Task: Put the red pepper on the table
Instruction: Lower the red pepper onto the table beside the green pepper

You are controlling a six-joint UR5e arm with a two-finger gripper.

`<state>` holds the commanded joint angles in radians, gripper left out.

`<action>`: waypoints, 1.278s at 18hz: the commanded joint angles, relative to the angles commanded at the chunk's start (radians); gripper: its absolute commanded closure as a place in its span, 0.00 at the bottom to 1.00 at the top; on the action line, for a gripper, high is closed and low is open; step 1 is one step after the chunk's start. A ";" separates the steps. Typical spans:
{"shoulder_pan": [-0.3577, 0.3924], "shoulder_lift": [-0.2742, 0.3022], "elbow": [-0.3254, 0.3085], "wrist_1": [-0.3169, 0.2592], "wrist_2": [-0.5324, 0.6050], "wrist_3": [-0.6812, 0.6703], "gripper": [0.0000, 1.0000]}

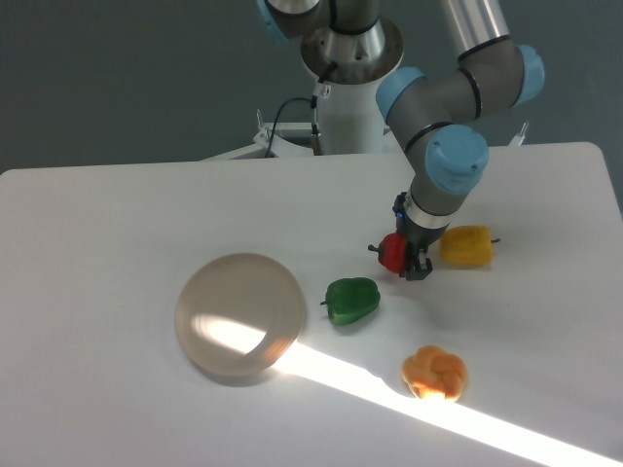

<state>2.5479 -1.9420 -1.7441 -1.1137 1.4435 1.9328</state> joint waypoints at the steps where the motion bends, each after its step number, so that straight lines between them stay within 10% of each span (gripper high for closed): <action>1: 0.000 0.002 -0.002 0.000 0.000 0.000 0.47; 23: 0.002 -0.021 -0.043 0.055 -0.043 -0.038 0.46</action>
<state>2.5495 -1.9635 -1.7871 -1.0584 1.4005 1.8945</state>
